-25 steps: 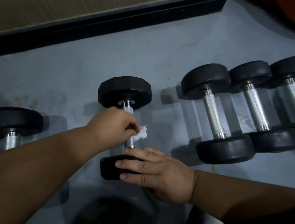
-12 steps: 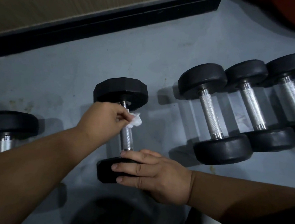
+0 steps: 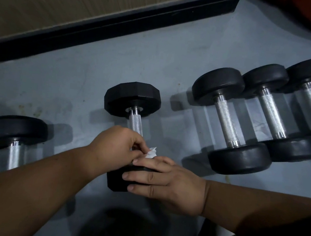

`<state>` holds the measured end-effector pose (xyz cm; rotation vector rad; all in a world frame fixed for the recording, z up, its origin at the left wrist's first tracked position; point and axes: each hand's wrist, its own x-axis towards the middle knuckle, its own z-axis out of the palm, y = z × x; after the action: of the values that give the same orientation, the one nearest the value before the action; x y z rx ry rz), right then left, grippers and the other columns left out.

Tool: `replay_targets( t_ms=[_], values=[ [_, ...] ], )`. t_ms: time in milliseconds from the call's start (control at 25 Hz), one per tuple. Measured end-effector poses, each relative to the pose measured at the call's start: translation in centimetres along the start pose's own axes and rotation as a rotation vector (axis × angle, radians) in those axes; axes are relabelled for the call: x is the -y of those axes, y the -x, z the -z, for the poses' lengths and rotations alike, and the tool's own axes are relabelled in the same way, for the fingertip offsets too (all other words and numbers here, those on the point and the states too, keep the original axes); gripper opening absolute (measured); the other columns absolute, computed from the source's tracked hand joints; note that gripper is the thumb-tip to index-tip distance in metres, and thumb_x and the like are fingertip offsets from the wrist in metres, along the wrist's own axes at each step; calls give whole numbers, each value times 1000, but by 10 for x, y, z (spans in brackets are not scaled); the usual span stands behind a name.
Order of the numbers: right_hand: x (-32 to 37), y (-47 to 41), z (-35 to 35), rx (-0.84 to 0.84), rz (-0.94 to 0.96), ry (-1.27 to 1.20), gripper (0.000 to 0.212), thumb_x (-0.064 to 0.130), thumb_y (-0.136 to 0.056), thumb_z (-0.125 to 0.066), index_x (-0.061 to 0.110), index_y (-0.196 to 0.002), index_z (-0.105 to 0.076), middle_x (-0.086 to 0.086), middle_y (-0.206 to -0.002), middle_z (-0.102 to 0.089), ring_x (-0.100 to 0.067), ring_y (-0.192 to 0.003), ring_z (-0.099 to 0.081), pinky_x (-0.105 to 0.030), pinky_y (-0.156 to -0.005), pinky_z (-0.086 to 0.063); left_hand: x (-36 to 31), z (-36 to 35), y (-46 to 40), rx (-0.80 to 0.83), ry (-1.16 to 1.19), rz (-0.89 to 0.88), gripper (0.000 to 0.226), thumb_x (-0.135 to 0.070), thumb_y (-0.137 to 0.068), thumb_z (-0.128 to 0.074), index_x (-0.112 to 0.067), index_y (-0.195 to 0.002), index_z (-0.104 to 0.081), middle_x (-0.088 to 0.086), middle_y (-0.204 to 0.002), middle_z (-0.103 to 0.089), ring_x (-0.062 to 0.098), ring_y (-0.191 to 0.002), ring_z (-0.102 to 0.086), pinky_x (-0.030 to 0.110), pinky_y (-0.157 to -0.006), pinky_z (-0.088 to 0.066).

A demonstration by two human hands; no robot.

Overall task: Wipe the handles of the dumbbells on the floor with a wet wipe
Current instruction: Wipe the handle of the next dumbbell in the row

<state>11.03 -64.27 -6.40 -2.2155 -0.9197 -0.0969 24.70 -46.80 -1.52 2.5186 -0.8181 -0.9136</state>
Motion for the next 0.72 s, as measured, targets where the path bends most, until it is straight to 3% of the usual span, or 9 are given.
replay_targets(
  t_ms=[280,560,720],
  values=[
    [3,-5,-2,-18,-3,6,37,8,-99,-63,15,-136,-64,1,-151,-52,-29,-145,-38,-47,-106,-39,1,5,-23,-102,-11,48,10,-29,-80,-76,-38,-83,-75,-22,-79,-72,-8,-75,-63,19,-74,-53],
    [1,-4,-2,12,-1,-1,42,5,-98,-63,14,-139,-61,0,-154,-48,-32,-146,-35,-52,-103,-41,9,23,-38,-203,79,49,12,-21,-78,-79,-32,-82,-77,-17,-82,-74,-5,-81,-67,27,-83,-55],
    [4,-5,-3,16,-6,-4,42,7,-97,-65,15,-138,-62,1,-154,-47,-32,-145,-37,-51,-98,-42,11,21,-23,-186,165,32,15,-16,-79,-79,-30,-84,-78,-20,-88,-75,-10,-87,-67,16,-88,-52]
  ],
)
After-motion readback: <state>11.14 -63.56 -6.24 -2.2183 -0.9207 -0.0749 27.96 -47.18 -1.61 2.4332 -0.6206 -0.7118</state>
